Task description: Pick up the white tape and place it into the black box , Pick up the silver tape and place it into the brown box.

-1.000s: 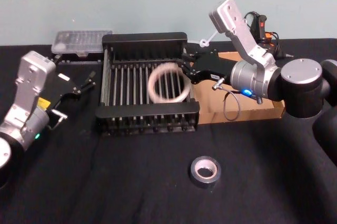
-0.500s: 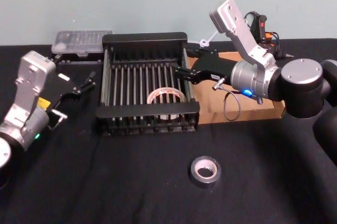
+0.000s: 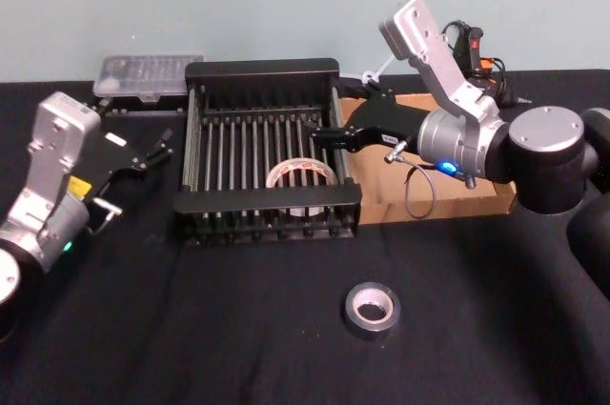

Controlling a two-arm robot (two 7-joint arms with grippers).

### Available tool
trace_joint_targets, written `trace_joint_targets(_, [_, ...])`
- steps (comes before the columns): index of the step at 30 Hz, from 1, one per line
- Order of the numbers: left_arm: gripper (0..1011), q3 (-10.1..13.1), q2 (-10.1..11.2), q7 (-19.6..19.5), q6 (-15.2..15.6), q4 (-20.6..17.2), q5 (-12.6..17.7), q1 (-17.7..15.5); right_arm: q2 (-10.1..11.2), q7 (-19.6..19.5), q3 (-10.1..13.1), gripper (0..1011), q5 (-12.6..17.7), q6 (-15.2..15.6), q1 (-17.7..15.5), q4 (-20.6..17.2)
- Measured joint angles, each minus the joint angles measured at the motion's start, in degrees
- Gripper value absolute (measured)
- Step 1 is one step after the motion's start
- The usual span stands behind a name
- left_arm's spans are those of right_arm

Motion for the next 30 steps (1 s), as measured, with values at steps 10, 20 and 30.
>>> trace_joint_targets(10, [1001,0.0,0.0,0.0,0.0,0.0,0.0,0.0,1.79,-0.62,2.41,1002,1.75,1.13,-2.32,-4.29])
trace_joint_targets(20, [1001,0.0,0.0,0.0,0.0,0.0,0.0,0.0,7.14,-0.63,4.73,1003,4.3,5.48,-7.59,-13.48])
trace_joint_targets(30, [1001,0.0,0.0,0.0,0.0,0.0,0.0,0.0,15.17,0.31,7.09,1002,8.68,10.13,-16.07,-24.09])
